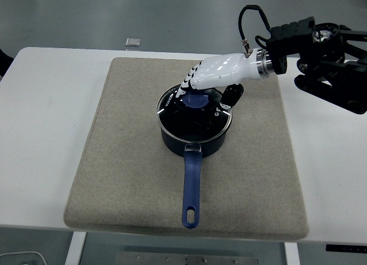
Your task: Lift the pot lid and place it to the right of the pot.
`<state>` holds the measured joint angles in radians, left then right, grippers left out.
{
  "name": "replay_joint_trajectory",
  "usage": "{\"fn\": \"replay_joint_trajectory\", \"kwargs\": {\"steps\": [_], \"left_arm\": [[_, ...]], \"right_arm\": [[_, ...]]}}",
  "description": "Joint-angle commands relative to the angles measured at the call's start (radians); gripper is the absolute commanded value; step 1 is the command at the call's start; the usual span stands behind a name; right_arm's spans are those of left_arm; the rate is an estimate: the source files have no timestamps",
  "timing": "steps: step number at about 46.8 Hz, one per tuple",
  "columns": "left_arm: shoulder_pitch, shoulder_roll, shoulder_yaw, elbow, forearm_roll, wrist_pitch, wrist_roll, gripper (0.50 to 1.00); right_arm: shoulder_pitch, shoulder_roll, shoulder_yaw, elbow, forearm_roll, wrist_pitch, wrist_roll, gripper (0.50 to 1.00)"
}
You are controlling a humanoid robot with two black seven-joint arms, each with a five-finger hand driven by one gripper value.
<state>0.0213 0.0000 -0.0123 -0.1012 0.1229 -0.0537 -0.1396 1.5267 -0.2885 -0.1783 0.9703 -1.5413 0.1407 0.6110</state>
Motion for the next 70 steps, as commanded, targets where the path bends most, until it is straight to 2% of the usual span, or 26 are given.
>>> {"fn": "replay_joint_trajectory", "kwargs": {"steps": [1,8,11,34,56,70], "left_arm": [[0.0,0.0,0.0,0.0,0.0,0.0,0.0,1.0],[0.0,0.0,0.0,0.0,0.0,0.0,0.0,1.0],[0.0,0.0,0.0,0.0,0.0,0.0,0.0,1.0],[0.0,0.0,0.0,0.0,0.0,0.0,0.0,1.0],[0.0,0.0,0.0,0.0,0.0,0.0,0.0,1.0],[0.0,0.0,0.0,0.0,0.0,0.0,0.0,1.0]], "right_arm": [[-0.002,0.0,0.002,0.001,0.0,0.005,0.0,0.711],[0.0,0.0,0.003,-0.001,0.0,0.005,0.0,0.574],[0.001,0.0,0.003,-0.001,0.0,0.007,0.0,0.5],[0.02,0.003,0.005,-0.005,0.0,0.031,0.0,0.5],[0.049,0.003,0.008,-0.005,-0.002,0.031,0.0,0.5],[0.055,0.031,0.014,-0.047,0.003,0.031,0.0,0.5]]}}
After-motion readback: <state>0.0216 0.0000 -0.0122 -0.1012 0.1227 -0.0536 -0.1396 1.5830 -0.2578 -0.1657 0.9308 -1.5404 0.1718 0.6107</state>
